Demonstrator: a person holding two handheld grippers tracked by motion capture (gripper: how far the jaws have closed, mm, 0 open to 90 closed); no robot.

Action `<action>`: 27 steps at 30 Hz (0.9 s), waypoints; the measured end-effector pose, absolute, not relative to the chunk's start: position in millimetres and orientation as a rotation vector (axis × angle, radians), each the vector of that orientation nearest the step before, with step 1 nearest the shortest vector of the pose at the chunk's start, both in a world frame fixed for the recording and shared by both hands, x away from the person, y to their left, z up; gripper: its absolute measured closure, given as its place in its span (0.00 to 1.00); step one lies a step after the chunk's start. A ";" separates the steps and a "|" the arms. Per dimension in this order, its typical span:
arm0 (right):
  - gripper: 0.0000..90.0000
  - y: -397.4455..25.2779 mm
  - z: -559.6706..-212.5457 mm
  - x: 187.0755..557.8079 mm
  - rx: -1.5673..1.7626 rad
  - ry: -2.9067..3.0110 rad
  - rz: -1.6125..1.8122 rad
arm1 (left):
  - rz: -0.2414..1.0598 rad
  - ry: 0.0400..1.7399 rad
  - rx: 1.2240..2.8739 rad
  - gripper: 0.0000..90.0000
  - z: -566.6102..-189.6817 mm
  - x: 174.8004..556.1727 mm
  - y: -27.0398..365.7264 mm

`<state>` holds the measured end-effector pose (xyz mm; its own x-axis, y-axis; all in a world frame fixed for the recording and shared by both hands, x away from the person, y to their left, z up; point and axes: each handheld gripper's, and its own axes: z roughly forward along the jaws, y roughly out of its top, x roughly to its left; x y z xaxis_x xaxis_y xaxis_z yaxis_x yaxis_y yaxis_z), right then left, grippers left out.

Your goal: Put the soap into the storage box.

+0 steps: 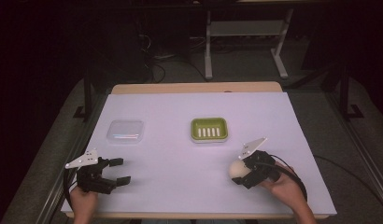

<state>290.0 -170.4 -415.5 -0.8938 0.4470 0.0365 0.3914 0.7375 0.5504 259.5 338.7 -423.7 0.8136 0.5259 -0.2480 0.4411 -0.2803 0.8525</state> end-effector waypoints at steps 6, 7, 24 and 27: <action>0.27 -165.7 -411.9 299.0 0.669 2.842 0.859 | 0.095 0.733 1.910 0.15 -423.7 259.0 339.6; 0.27 -164.6 -411.5 300.9 0.663 2.843 0.860 | 0.095 0.734 1.910 0.15 -423.6 258.9 339.6; 0.27 -154.1 -400.1 317.7 0.636 2.864 0.896 | 0.095 0.728 1.912 0.15 -423.7 258.8 339.7; 0.27 -152.2 -397.0 320.6 0.631 2.868 0.896 | 0.094 0.731 1.911 0.15 -423.9 258.8 340.1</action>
<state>320.6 -152.2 -397.0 -0.9130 0.4045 0.0529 0.3627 0.7456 0.5591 258.8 340.1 -423.9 0.8110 0.5267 -0.2547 0.4454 -0.2736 0.8525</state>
